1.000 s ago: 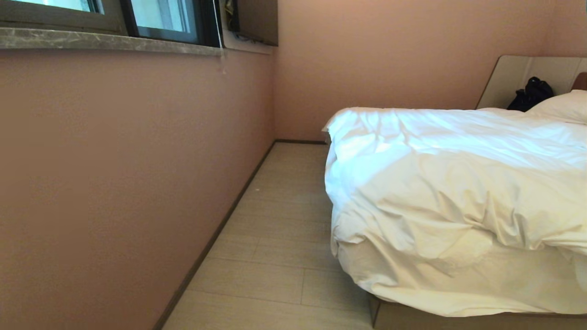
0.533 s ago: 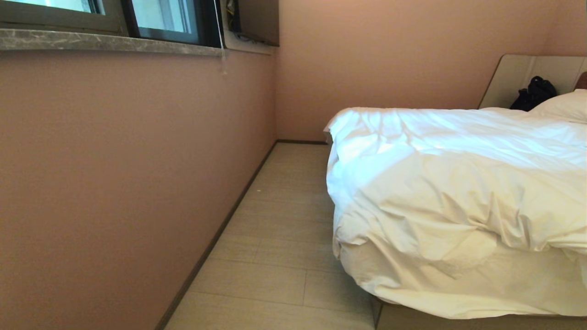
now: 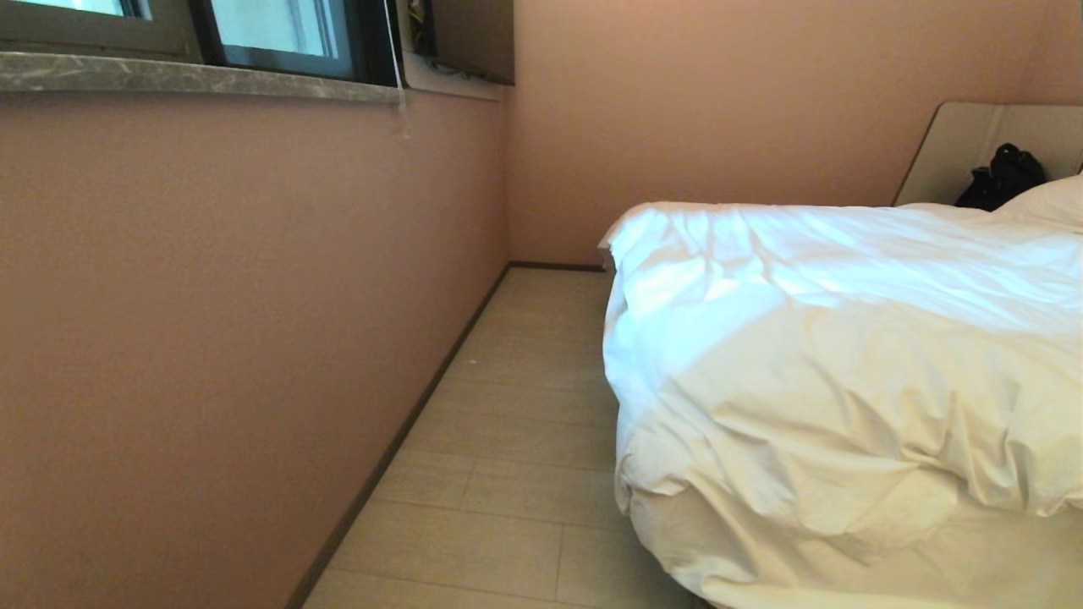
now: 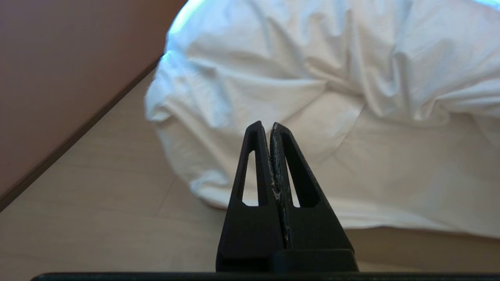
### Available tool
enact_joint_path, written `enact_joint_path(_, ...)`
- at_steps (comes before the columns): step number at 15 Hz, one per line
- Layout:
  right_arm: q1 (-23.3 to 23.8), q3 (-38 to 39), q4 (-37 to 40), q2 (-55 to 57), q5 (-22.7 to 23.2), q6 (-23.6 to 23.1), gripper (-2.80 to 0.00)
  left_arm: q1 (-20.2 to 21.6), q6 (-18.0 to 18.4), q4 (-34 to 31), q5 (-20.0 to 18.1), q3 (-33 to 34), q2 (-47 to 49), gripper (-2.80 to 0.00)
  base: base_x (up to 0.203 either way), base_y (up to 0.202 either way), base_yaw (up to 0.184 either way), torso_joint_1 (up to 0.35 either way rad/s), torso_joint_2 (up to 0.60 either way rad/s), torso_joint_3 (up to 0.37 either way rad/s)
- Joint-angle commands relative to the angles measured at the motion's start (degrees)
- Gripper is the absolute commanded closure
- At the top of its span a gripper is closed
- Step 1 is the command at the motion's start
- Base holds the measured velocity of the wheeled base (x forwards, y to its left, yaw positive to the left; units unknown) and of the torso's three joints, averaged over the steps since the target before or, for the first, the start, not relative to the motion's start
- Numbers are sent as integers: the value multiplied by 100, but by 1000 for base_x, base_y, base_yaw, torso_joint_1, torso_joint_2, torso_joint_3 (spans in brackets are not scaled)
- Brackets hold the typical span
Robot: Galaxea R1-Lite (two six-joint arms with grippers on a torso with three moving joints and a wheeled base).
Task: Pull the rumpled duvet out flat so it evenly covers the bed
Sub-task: Hold the folded corner of the quilt
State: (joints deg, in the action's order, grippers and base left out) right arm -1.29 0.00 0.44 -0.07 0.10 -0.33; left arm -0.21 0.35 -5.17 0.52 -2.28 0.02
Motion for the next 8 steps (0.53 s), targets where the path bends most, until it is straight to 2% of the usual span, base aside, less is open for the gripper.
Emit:
enact_joint_path(1, -3, 0, -6, 7, -1, -2, 0, 3, 0, -2, 0, -1, 6, 0, 202, -182, 3, 3, 2, 1)
enact_joint_path(6, -3, 0, 0, 7, -1, -2, 0, -4, 0, 7, 0, -1, 6, 0, 196, -195, 2, 1, 2, 1)
enact_joint_path(8, -3, 0, 0, 7, -1, -2, 0, -6, -18, 7, 0, -1, -2, 0, 180, -136, -1, 5, 3, 0)
